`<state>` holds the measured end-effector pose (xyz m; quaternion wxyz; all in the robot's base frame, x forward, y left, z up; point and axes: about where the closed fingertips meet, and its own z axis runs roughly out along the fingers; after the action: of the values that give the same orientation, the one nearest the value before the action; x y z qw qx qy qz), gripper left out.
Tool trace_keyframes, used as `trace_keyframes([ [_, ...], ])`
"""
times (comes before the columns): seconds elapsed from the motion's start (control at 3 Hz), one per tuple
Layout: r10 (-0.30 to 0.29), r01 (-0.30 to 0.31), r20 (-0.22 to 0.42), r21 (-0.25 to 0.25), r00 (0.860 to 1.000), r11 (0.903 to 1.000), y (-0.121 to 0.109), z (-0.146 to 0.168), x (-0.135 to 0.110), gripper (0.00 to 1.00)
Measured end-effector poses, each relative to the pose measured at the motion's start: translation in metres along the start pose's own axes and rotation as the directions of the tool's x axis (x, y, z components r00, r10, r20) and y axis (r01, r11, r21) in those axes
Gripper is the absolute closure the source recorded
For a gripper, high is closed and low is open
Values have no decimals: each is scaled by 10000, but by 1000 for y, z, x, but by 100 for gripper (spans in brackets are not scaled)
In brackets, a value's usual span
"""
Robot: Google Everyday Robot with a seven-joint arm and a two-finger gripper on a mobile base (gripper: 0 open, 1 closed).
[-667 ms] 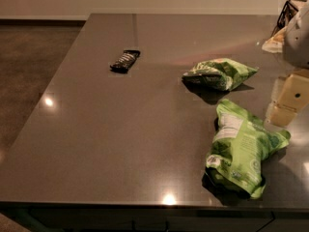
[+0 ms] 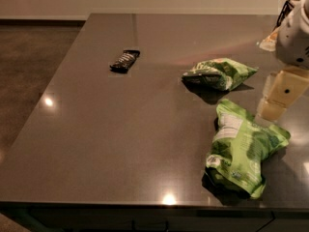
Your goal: Move green jalapeno chip bag near rxbar chocolate
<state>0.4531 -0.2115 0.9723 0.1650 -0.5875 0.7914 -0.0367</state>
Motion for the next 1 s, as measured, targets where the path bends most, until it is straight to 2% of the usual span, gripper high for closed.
trace_keyframes([
  [0.33, 787, -783, -90, 407, 9969, 9961, -28, 20, -17, 0],
  [0.67, 2035, -2030, 42, 965, 9791, 9744, -63, 42, -30, 0],
  [1.0, 3436, -3441, 304, 1542, 9386, 9262, -97, 66, -35, 0],
])
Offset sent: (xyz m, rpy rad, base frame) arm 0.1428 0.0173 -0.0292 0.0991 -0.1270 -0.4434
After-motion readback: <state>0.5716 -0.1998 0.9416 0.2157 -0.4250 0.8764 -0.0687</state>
